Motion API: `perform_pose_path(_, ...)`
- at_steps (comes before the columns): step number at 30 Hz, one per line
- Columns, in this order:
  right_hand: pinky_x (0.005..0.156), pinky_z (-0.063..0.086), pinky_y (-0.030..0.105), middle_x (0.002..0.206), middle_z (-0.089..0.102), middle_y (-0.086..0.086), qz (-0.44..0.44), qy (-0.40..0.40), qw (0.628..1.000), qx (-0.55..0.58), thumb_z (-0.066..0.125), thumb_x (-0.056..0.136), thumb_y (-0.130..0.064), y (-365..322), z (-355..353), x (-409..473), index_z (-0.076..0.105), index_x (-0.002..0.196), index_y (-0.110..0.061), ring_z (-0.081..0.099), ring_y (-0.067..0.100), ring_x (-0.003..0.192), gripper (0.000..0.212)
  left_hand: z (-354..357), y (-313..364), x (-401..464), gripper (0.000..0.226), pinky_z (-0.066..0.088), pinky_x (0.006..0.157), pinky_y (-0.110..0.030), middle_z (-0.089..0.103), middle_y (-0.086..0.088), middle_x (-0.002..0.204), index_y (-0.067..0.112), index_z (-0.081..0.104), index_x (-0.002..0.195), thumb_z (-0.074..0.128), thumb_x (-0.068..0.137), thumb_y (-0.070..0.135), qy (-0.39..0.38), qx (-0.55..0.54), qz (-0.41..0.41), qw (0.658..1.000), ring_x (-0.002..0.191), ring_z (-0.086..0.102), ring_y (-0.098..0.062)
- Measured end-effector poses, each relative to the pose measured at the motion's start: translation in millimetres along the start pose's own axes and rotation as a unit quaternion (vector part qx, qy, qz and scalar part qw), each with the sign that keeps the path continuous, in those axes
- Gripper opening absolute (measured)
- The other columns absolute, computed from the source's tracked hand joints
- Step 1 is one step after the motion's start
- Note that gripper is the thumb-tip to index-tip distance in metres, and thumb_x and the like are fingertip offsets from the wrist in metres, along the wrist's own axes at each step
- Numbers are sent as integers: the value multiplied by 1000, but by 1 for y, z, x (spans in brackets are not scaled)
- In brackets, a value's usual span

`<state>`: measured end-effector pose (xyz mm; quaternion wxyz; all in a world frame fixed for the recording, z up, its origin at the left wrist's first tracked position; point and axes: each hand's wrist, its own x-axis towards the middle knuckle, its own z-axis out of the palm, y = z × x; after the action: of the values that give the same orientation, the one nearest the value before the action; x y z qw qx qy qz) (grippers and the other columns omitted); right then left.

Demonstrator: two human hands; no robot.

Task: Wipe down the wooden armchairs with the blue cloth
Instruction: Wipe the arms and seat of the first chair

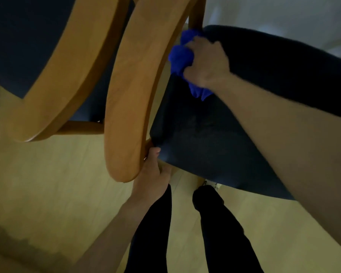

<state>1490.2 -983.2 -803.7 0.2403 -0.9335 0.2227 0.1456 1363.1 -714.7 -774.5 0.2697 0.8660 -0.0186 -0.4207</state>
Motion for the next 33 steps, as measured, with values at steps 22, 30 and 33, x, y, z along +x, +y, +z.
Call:
perform_pose_path(22,89,40,43,156,34,-3,-169,-76,981,-60,61,76,-22,7,51,-127,50,137,-32,44,35,109,63,0,-15,-10,29,41,78,-33,56,0,110,25,54,111,47,88,9,48,128,-13,991,98,54,-23)
perform_pose_path(30,97,32,14,142,49,-19,-147,-228,950,155,54,69,-1,61,45,-216,68,117,-38,46,-4,100,62,9,-11,-6,45,38,82,-30,53,-6,126,21,41,135,51,91,17,11,122,-6,992,112,53,-26)
perform_pose_path(33,103,32,8,137,55,-9,47,-32,939,338,57,79,3,81,12,-185,62,122,-37,53,1,121,60,19,1,0,44,41,88,-32,49,-6,129,17,42,132,54,90,15,10,114,39,993,115,51,-23)
